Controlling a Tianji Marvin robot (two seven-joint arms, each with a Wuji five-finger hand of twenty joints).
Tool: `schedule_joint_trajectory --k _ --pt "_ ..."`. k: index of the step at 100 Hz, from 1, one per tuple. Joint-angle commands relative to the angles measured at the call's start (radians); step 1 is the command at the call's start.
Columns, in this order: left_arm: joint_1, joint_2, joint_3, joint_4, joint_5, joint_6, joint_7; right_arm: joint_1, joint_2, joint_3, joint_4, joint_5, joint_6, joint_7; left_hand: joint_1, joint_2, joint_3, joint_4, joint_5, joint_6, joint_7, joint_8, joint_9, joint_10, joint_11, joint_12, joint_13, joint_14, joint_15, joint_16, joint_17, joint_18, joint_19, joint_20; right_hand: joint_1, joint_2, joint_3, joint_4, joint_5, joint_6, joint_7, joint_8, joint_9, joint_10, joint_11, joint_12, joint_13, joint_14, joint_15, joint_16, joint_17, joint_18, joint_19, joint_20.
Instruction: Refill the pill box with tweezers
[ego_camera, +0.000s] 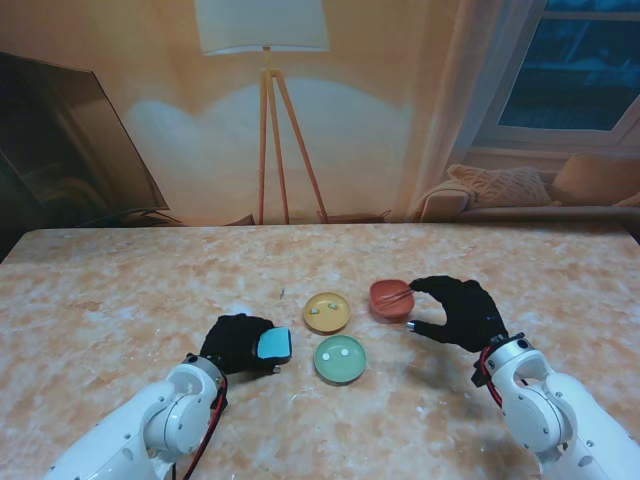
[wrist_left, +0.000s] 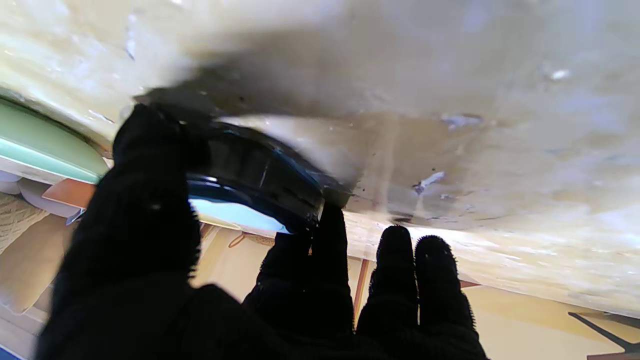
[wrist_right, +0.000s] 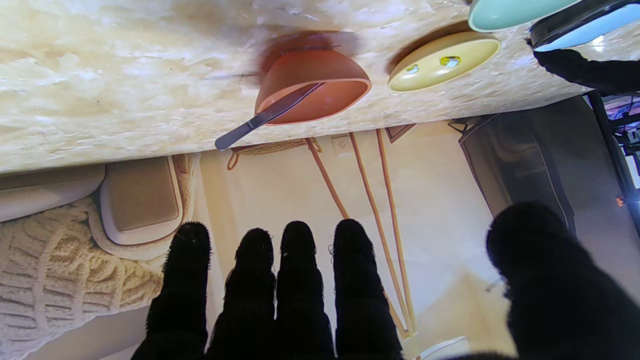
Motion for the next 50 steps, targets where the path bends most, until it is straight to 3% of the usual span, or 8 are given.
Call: schedule_joint_trajectory --k 1,26,50 --pt "0.009 0.006 0.008 0.010 0.003 0.011 -0.044 -0.008 -0.008 -0.004 0.001 -0.005 -0.004 0.012 0.047 0.091 0.280 0.087 0.114 -0.139 0.102 0.020 -0.020 0.079 -0.012 -0.021 -0.053 0.016 -0.020 -0.016 -0.027 0.001 -0.032 -0.024 0.008 0.003 0.003 0.012 0.002 -0.017 0.008 -0.003 0.016 -0.018 0.004 0.026 0.001 -0.013 -0.005 0.012 -0.004 -0.022 0.008 0.015" --pt "0.012 0.019 0.007 -0.022 0.006 0.028 -0.128 -0.006 -0.008 -0.008 0.002 -0.010 0.000 0.007 0.016 0.025 0.375 0.083 -0.004 -0.131 -0.051 -0.024 -0.149 0.106 -0.070 -0.056 -0.127 0.027 -0.055 -0.037 -0.043 0.015 -0.096 -0.056 0.030 -0.007 0.014 0.013 -0.001 -0.027 0.011 -0.003 0.008 -0.019 0.000 0.024 -0.008 -0.016 -0.009 0.011 -0.014 -0.023 0.002 0.013" --pt "0.018 0.023 -0.004 -0.040 0.014 0.023 -0.145 -0.008 -0.006 -0.007 -0.006 -0.007 0.006 0.030 -0.068 0.006 0.364 0.073 -0.181 -0.133 -0.202 -0.088 -0.255 0.148 -0.118 -0.088 -0.181 0.062 -0.073 -0.050 -0.057 0.038 -0.136 -0.075 0.034 -0.027 0.041 0.013 -0.014 -0.035 0.010 -0.006 -0.001 -0.020 -0.006 0.021 -0.015 -0.015 -0.015 0.007 -0.016 -0.020 -0.002 0.011"
